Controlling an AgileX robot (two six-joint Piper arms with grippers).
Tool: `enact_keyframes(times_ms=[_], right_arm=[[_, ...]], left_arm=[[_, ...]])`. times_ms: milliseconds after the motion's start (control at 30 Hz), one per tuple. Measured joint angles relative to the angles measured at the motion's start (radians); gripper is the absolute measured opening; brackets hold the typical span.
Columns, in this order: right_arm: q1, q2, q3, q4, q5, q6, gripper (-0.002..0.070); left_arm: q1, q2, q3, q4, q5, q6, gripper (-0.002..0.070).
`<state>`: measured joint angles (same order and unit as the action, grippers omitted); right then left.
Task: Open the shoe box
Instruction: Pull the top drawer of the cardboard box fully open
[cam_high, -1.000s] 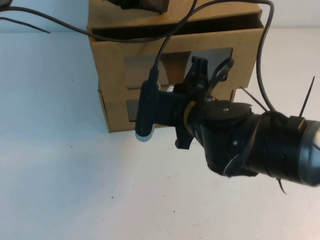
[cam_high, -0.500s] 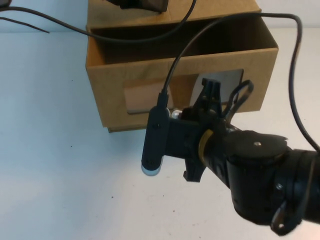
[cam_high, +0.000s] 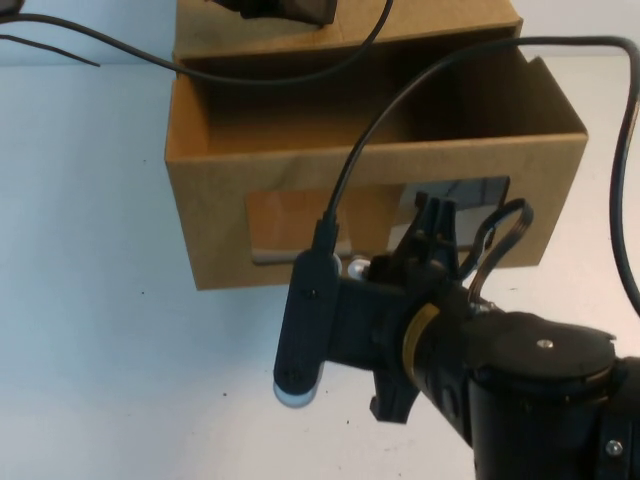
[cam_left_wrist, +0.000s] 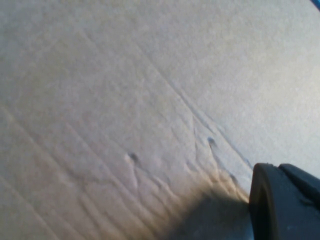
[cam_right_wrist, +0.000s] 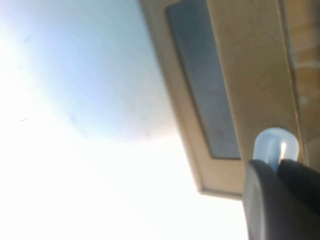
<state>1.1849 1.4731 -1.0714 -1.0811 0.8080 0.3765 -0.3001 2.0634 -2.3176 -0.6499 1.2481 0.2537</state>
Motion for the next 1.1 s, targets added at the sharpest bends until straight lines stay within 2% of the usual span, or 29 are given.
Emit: enact_keyframes(times_ms=[433, 700, 967, 1100], right_arm=[[0.077, -0.002, 0.000, 0.156, 0.114, -0.104, 0.0007], [0.143, -0.023, 0.000, 0.190, 0.163, -0.112, 0.0007], [0.150, -0.061, 0.000, 0.211, 0.184, -0.109, 0.0007], [0.150, -0.061, 0.000, 0.223, 0.184, -0.088, 0.0044]], left_arm=[[0.000, 0.002, 0.000, 0.002, 0.000, 0.000, -0.0006], [0.000, 0.002, 0.000, 0.002, 0.000, 0.000, -0.0006], [0.000, 0.002, 0.000, 0.002, -0.002, 0.000, -0.0006], [0.000, 0.002, 0.000, 0.002, -0.002, 0.000, -0.0006]])
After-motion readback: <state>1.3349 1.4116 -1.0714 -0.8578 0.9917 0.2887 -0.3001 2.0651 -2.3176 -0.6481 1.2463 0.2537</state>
